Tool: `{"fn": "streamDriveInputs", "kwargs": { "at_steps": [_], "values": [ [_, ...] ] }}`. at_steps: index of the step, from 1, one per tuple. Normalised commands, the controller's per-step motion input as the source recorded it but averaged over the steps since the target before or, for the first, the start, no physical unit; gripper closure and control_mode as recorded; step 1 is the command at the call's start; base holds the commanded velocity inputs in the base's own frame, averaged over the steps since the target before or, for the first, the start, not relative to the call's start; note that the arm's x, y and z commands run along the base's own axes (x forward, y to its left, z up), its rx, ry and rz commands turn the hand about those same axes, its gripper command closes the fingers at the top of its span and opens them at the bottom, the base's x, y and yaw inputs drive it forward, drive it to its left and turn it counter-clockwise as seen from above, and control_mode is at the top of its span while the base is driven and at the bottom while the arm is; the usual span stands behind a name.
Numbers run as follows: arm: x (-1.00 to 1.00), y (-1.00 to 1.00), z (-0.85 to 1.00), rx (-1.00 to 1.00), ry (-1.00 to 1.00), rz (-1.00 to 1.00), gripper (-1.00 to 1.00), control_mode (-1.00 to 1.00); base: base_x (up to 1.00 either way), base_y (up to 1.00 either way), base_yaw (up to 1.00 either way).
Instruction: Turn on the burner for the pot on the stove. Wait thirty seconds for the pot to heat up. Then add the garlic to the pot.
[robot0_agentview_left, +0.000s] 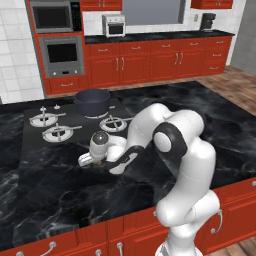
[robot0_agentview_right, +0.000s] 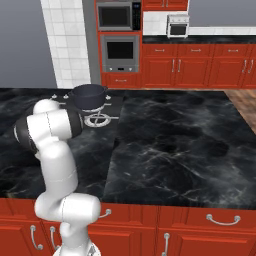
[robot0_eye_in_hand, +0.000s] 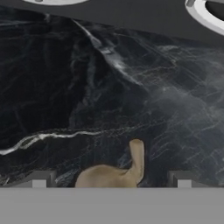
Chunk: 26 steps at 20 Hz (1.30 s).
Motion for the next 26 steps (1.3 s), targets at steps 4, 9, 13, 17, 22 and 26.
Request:
{"fn": "streamDriveInputs", "kwargs": {
  "at_steps": [4, 9, 13, 17, 22, 26],
  "values": [
    [0.04, 0.0, -0.15, 0.0, 0.0, 0.0, -1.0, -1.0, 0.0, 0.0, 0.0],
    [0.0, 0.02, -0.12, 0.0, 0.0, 0.0, -1.0, -1.0, 0.0, 0.0, 0.0],
    [0.03, 0.05, -0.19, 0.0, 0.0, 0.0, 1.0, -1.0, 0.0, 0.0, 0.0],
    [0.0, 0.02, -0.03, 0.0, 0.0, 0.0, 1.0, -1.0, 0.0, 0.0, 0.0],
    [0.0, 0.0, 0.0, 0.0, 0.0, 0.0, 1.0, -1.0, 0.0, 0.0, 0.0],
    [-0.03, 0.0, 0.35, 0.01, -0.09, -0.04, 1.0, -1.0, 0.0, 0.0, 0.0]
  ]
}}
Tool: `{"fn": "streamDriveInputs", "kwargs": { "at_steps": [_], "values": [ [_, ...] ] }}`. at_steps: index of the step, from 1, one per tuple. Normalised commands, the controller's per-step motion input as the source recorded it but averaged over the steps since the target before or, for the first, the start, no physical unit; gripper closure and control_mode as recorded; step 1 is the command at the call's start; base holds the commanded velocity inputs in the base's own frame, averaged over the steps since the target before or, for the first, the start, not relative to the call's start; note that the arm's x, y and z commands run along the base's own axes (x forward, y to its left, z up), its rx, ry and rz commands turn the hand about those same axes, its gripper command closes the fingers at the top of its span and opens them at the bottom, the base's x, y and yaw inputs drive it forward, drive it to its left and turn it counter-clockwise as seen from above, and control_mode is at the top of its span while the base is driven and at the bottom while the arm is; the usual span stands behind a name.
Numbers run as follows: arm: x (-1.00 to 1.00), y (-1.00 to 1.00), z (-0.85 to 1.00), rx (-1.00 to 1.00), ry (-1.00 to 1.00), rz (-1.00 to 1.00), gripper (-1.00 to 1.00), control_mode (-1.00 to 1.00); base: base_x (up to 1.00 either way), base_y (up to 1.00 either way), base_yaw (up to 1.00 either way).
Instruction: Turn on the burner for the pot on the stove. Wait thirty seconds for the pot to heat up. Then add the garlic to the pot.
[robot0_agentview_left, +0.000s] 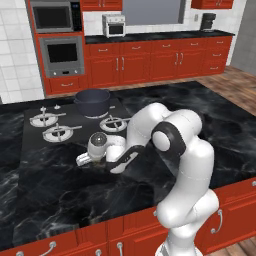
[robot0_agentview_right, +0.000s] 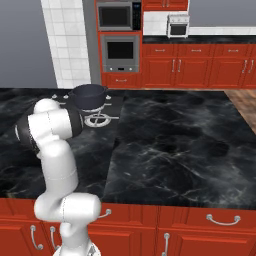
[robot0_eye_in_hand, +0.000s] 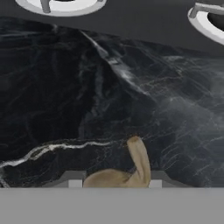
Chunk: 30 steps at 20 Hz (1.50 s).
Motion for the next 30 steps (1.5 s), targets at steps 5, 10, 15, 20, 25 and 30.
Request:
{"fn": "streamDriveInputs", "kwargs": {
  "at_steps": [5, 10, 15, 20, 25, 30],
  "values": [
    [0.0, 0.0, 1.0, 0.05, -0.08, -0.11, 1.0, -1.0, 0.0, 0.0, 0.0],
    [-0.26, -0.1, 1.0, 0.1, -0.01, -0.11, 1.0, -1.0, 0.0, 0.0, 0.0],
    [-0.46, -0.31, 1.0, 0.16, 0.02, -0.13, 1.0, -1.0, 0.0, 0.0, 0.0],
    [-0.5, -0.31, 1.0, 0.15, 0.06, -0.15, 1.0, -1.0, 0.0, 0.0, 0.0],
    [-0.68, -0.36, 1.0, 0.07, 0.07, -0.06, 1.0, -1.0, 0.0, 0.0, 0.0],
    [-0.9, -0.28, 0.7, -0.04, 0.1, 0.02, 1.0, -1.0, 0.0, 0.0, 0.0]
  ]
}}
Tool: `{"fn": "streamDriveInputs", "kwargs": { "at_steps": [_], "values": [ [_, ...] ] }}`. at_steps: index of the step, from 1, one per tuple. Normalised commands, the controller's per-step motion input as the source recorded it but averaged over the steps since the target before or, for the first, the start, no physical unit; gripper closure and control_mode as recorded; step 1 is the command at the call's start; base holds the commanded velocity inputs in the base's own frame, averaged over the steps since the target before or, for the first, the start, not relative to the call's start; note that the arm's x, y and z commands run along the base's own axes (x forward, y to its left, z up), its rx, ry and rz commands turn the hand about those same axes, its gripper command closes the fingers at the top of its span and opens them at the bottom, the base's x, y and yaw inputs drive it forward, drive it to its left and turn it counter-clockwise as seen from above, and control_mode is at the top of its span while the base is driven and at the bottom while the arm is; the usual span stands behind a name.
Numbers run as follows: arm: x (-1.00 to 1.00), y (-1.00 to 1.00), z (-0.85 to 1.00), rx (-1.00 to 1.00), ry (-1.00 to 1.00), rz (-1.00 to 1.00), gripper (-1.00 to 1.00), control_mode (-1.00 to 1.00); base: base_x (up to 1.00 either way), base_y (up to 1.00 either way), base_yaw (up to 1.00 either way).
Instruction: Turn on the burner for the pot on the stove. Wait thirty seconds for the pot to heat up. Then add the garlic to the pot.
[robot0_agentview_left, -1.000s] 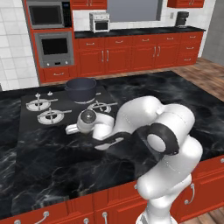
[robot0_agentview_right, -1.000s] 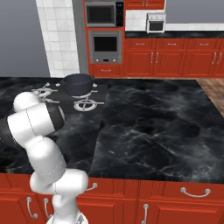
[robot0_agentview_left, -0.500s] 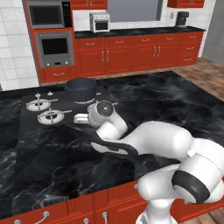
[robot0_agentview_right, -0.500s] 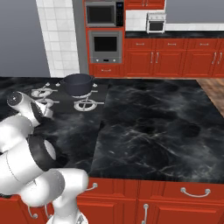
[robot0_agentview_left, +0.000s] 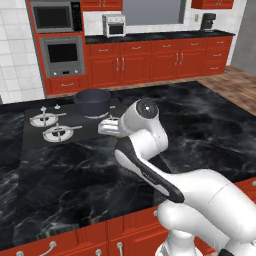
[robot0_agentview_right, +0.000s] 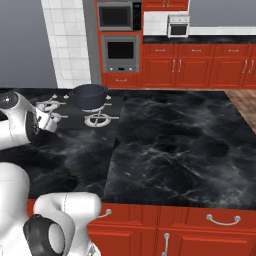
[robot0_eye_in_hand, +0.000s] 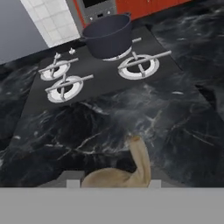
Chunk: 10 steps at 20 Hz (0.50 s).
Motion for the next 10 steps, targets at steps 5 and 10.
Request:
{"fn": "streamDriveInputs", "kwargs": {
  "at_steps": [5, 10],
  "values": [
    [-0.96, -0.12, 0.59, -0.15, -0.09, 0.06, 1.0, -1.0, 0.0, 0.0, 0.0],
    [-0.98, -0.08, 0.81, -0.14, -0.17, 0.13, 1.0, -1.0, 0.0, 0.0, 0.0]
  ]
}}
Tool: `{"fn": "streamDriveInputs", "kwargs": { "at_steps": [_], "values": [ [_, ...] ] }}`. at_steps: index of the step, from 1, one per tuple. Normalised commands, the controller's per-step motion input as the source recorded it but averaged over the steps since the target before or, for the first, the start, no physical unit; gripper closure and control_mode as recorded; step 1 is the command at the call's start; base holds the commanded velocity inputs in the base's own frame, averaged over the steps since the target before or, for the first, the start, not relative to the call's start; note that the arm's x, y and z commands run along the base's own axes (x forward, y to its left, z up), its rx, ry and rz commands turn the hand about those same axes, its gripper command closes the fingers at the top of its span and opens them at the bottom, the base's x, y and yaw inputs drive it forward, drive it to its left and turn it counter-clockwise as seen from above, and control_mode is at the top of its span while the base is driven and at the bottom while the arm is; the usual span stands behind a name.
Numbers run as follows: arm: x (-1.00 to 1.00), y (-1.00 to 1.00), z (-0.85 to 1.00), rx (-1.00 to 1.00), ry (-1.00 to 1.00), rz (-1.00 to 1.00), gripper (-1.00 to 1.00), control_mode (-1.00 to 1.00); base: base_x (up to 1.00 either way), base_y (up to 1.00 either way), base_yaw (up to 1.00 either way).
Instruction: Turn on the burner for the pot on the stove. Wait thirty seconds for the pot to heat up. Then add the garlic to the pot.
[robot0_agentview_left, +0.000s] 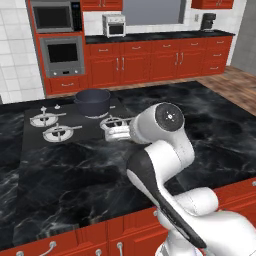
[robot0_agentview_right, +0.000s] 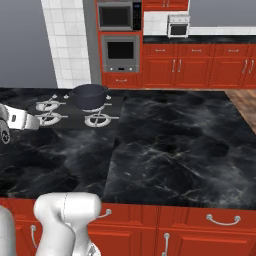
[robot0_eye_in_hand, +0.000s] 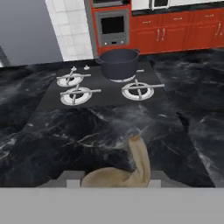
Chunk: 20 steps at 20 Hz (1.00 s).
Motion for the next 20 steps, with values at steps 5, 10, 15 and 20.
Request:
{"fn": "streamDriveInputs", "kwargs": {
  "at_steps": [5, 10, 15, 20],
  "values": [
    [-0.97, -0.32, 0.15, -0.15, -0.53, 0.06, 1.0, -1.0, 0.0, 0.0, 0.0],
    [-0.1, -0.06, 0.02, 0.01, -0.09, 0.0, 1.0, -1.0, 0.0, 0.0, 0.0],
    [-0.09, -0.06, -0.01, 0.0, 0.0, 0.0, 1.0, 1.0, -0.75, -0.56, -0.02],
    [0.0, 0.0, 0.0, 0.0, 0.0, 0.0, 1.0, 1.0, -0.58, -0.99, -0.08]
  ]
}}
